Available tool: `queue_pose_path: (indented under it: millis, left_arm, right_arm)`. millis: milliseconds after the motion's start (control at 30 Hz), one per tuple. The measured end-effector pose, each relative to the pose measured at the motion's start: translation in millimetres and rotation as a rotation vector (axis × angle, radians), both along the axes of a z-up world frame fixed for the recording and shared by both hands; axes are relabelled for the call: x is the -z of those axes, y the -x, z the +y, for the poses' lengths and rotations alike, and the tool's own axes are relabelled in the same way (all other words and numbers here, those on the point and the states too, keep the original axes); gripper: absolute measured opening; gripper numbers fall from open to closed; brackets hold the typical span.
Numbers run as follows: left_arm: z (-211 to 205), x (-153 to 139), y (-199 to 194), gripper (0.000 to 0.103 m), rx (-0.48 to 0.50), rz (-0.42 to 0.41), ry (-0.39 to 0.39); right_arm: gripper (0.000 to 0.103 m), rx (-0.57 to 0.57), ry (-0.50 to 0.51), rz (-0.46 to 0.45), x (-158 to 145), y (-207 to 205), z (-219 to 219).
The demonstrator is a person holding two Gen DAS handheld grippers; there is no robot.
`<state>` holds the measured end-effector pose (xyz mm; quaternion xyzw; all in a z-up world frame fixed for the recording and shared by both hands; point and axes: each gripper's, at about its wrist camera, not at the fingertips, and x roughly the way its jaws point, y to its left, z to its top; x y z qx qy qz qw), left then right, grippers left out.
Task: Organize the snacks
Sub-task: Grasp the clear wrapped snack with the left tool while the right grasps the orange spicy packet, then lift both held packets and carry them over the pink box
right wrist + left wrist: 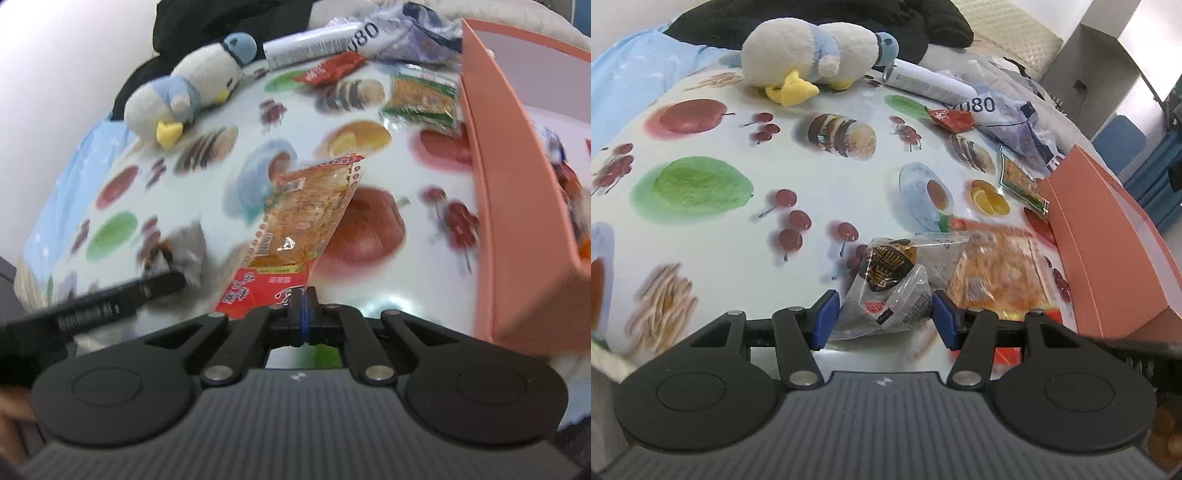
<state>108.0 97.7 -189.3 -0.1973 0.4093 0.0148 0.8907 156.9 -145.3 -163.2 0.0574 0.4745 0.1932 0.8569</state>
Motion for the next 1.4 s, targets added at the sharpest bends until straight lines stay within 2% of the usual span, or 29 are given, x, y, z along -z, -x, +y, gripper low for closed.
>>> queue_pose_path:
  millis: [167,300,533,600,667,733,900,967,1100,1267,1400]
  left_arm:
    - [-10,2,7,0.061,-0.031,0.055,0.01]
    - [-16,0,11,0.061,-0.037,0.077,-0.012]
    - [-17,0,16,0.061,-0.037,0.097,-0.011]
    - [-16,0,16,0.06,-0.036,0.1,-0.01]
    - [-17,0,17,0.06,-0.036,0.101,-0.01]
    - [-17,0,17,0.06,-0.039,0.104,-0.008]
    - [-16,-1,14,0.06,-0.041,0.116,-0.003]
    - [-14,0,12,0.06,-0.042,0.123,0.005]
    - [-12,0,9,0.06,-0.038,0.134,0.006]
    - [-9,0,3,0.06,-0.043,0.146,0.004]
    - [-6,0,-2,0.06,-0.039,0.154,0.003]
  right_arm:
    - [0.003,-0.02,0.051,0.003,-1,25,-12]
    - [0.005,-0.039,0.157,-0.029,-2,42,-14]
    - [0.013,-0.03,0.195,0.002,3,51,-24]
    - [0.028,-0.014,0.195,0.001,0,53,-27]
    - [0.066,-0.003,0.193,-0.008,-3,55,-28]
    - [0.074,0.006,0.167,-0.035,-7,58,-30]
    - [0.075,-0.033,0.082,-0.057,-11,54,-20]
    - [0.087,-0.034,0.078,-0.066,-10,48,-12]
    - [0.087,-0.05,0.063,-0.07,-4,31,3]
    - [0.086,-0.056,0.083,-0.085,12,7,21]
    - [0.086,-0.018,0.132,-0.121,24,-10,24]
